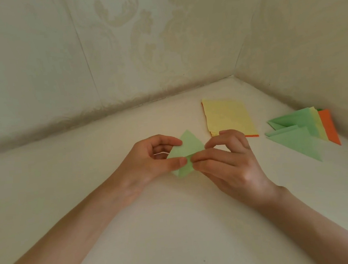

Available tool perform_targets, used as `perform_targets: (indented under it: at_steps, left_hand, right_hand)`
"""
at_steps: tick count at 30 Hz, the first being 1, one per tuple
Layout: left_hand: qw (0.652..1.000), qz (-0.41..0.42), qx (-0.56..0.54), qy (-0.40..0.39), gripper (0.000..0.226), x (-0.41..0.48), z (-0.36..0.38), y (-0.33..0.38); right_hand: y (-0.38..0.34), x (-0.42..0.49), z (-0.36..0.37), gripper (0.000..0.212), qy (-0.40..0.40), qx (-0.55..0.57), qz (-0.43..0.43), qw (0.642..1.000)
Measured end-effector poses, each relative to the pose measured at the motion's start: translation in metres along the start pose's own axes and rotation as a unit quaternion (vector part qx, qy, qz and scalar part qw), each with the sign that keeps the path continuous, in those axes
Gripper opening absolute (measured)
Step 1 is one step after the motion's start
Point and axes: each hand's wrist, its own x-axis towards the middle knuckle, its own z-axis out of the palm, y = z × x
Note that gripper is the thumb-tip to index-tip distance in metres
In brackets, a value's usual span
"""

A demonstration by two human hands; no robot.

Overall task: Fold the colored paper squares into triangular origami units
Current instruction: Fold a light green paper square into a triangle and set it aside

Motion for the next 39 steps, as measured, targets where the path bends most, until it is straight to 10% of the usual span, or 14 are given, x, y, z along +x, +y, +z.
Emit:
perform_targets:
  at_steps: [6, 17, 28, 39]
  left_hand:
    - [0.999, 0.031, 0.014, 0.037, 0.008, -0.003, 0.006, -0.001]
    - [0.993, 0.101, -0.012, 0.067, 0.023, -0.006, 0.010, -0.001]
    - [0.994, 0.106, -0.013, 0.033, 0.023, -0.007, 0.009, -0.001]
    - [0.995, 0.077, -0.052, -0.026, 0.027, -0.007, 0.009, -0.002]
  right_hand:
    - [-0.003, -0.001, 0.001, 0.010, -0.004, -0.003, -0.017, 1.000]
    - [-0.011, 0.002, 0.004, 0.043, -0.070, 0.018, 0.027, 0.997]
    - [-0.013, 0.001, 0.007, 0.016, -0.044, 0.025, 0.077, 0.996]
    - [-0.011, 0.005, 0.002, 0.028, -0.029, 0.184, 0.320, 0.929]
